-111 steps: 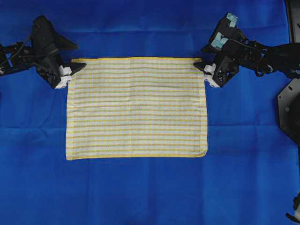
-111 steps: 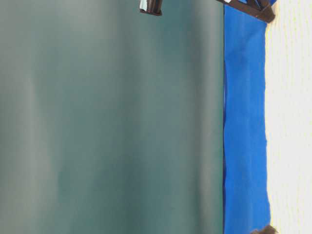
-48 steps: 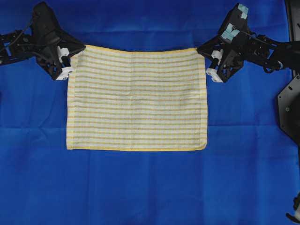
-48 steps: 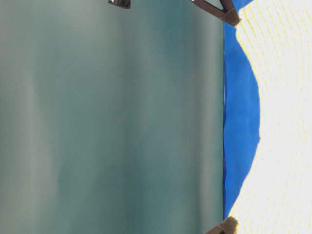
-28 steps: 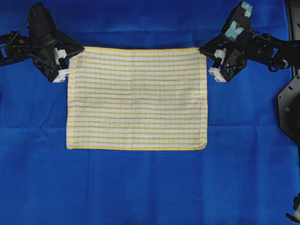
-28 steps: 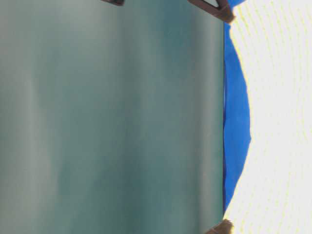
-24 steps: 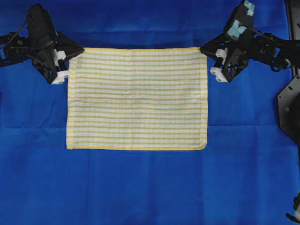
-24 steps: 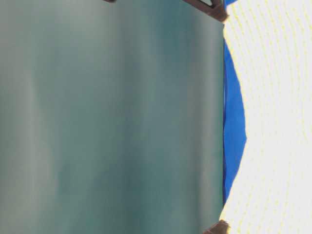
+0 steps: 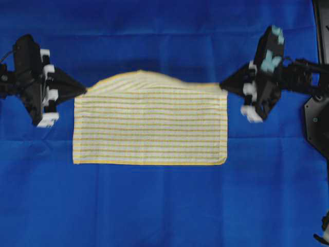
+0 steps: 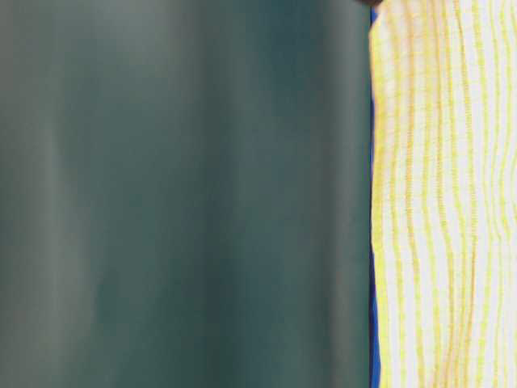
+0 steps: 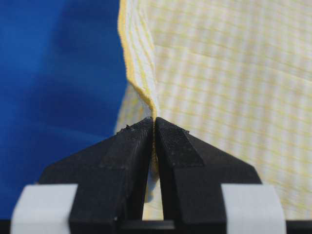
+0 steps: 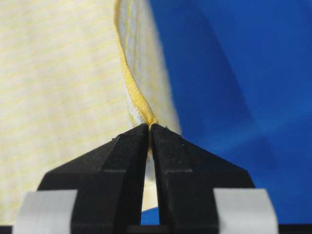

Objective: Fold the yellow towel.
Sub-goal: 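Fold the top edge down toward the bottom edge with both grippers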

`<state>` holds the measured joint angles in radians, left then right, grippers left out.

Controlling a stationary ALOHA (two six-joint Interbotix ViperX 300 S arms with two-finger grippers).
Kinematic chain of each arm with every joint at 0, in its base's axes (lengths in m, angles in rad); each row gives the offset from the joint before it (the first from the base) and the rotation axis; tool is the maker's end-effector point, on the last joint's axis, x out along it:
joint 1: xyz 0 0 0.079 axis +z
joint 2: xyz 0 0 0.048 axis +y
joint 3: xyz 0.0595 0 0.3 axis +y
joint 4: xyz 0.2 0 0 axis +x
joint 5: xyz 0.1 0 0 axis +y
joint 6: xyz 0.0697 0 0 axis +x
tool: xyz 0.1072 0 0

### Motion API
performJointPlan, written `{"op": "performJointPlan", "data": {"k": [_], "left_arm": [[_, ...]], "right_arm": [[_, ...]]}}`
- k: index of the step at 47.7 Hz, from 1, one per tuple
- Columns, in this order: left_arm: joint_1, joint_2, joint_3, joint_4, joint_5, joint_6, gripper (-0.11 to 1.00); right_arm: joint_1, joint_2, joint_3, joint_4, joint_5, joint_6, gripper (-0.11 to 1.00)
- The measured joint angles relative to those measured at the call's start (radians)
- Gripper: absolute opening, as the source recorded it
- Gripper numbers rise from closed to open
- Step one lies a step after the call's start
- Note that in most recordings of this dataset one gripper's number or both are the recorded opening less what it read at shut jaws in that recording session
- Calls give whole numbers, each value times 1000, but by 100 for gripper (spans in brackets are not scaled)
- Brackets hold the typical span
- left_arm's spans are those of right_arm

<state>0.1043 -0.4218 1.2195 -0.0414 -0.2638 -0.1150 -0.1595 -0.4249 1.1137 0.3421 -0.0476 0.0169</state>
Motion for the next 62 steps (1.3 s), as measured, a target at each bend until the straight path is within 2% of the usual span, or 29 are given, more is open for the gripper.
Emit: {"op": "performJointPlan", "data": {"k": [15, 26, 55, 59, 62], "left_arm": [[-170, -8, 11, 0, 0, -46, 3], [-245, 23, 11, 0, 0, -54, 3], [-268, 87, -6, -2, 0, -55, 3], [-270, 87, -6, -2, 0, -55, 7], [-272, 89, -6, -2, 0, -55, 14]], "right_arm": [[189, -2, 12, 57, 3, 0, 4], [272, 23, 15, 92, 3, 0, 4], [351, 67, 6, 103, 2, 0, 4], [356, 67, 6, 106, 2, 0, 5], [356, 67, 6, 109, 2, 0, 8]]}}
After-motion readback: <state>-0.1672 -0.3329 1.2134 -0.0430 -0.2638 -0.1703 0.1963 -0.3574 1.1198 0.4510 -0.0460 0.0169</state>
